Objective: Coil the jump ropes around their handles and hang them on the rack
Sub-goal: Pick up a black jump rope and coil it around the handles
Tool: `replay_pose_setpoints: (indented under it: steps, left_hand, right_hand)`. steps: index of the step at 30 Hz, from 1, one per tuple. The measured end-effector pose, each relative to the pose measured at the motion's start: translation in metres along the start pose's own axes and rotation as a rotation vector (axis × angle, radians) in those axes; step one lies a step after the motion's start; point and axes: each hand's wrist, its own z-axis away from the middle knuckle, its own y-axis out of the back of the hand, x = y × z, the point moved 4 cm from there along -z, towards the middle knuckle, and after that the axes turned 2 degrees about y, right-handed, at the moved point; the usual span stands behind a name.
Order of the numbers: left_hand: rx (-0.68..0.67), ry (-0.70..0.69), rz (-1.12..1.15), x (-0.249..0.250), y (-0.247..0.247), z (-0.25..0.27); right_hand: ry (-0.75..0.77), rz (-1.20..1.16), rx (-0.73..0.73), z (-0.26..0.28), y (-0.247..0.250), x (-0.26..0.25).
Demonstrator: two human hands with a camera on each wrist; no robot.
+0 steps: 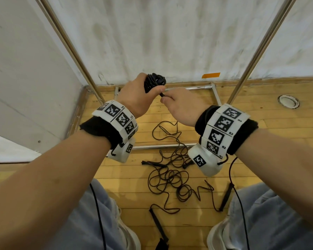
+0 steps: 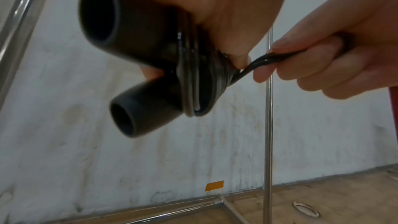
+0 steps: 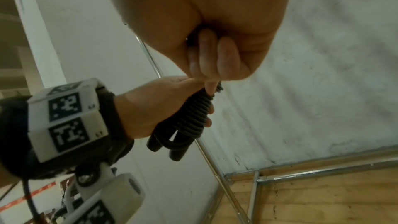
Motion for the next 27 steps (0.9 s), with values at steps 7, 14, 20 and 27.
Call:
replay_pose_setpoints:
  steps: [7,14,20,27]
  left_hand:
    - [-0.178,-0.059,0.139,0.011,-0.004,0.011]
    - [-0.05,0.004,0.384,0.011,0.016,0.013]
    - [-0.101,-0.05,0.485,0.023,0.022,0.02]
    - [0.039,-0.075,0.237,0.032,0.023,0.025]
  right_hand:
    - [-0.07,-0.31,0.137,0.003,0.006,0.013]
    - [-0.018,-0.299,0.187,0.007,0.013,0.008]
    - [0.052,-0.233,0.244,0.011,0.021,-0.008]
    - [-0.001,-0.226,0.287,0.014,0.033,-0.006]
